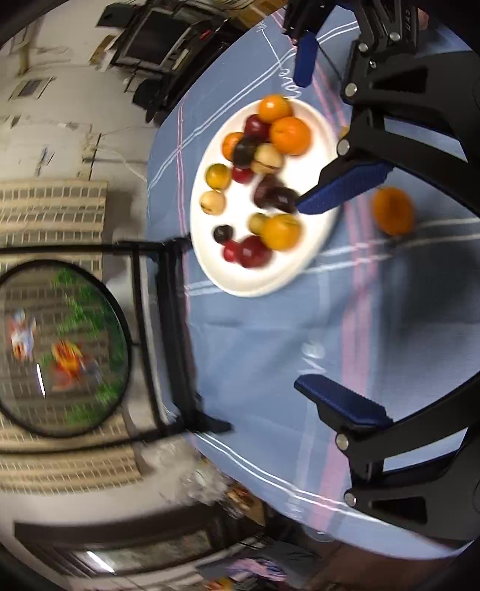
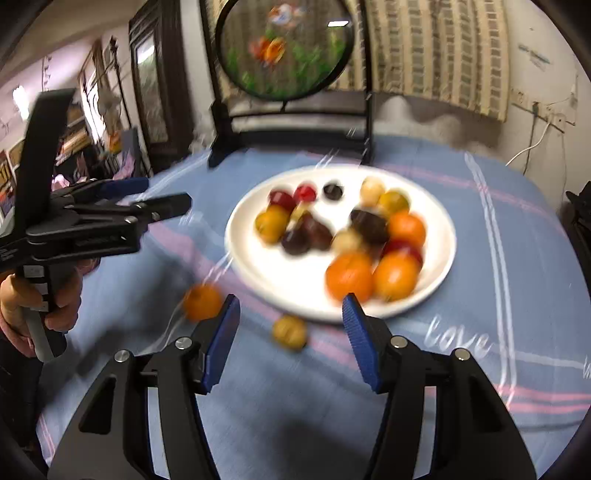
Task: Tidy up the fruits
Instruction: 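Carry the dark plum and red apple onto the plate and release both, then grasp the yellow-green fruit with the right tool while the left tool grasps the mandarin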
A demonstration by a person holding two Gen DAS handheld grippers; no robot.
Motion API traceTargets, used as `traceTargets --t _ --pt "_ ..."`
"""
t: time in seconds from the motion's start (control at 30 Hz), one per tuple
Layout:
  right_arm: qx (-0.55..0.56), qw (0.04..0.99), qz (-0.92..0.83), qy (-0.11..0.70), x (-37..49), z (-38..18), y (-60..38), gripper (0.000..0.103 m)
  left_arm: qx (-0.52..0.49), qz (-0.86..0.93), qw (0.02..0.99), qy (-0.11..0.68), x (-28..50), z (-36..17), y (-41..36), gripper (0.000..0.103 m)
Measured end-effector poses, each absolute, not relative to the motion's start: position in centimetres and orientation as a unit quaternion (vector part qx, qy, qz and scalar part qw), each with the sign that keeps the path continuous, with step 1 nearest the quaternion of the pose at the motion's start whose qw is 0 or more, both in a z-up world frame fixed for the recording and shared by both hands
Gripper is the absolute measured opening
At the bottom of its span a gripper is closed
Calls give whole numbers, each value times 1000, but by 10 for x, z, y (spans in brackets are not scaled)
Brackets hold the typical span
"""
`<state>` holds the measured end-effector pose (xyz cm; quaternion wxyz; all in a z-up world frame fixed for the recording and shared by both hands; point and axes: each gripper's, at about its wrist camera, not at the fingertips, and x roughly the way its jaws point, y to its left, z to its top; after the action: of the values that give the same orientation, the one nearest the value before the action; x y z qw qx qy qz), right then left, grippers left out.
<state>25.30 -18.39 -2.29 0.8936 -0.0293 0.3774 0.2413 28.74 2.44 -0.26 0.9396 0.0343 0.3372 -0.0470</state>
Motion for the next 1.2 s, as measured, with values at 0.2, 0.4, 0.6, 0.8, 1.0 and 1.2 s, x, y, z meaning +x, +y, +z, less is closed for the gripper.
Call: traceTargets --t 0.2,0.4,0.6,0.8,1.0,1.2 --pt "-36 877 228 423 259 -50 -165 58 -28 -35 926 375 271 -26 41 93" --pt "-38 873 210 438 268 -64 -157 55 -22 -30 928 370 267 -24 42 93" --pt "-35 871 198 448 276 -72 -157 45 -25 -28 930 365 266 -21 44 93" --pt "-39 869 195 453 278 -74 -157 28 -12 -28 930 367 267 -24 40 93" --pt "-12 873 204 444 266 -61 -171 28 22 -81 923 376 264 -31 20 92" --pt "7 875 205 439 254 -56 -188 28 82 -147 905 391 257 -48 -18 70"
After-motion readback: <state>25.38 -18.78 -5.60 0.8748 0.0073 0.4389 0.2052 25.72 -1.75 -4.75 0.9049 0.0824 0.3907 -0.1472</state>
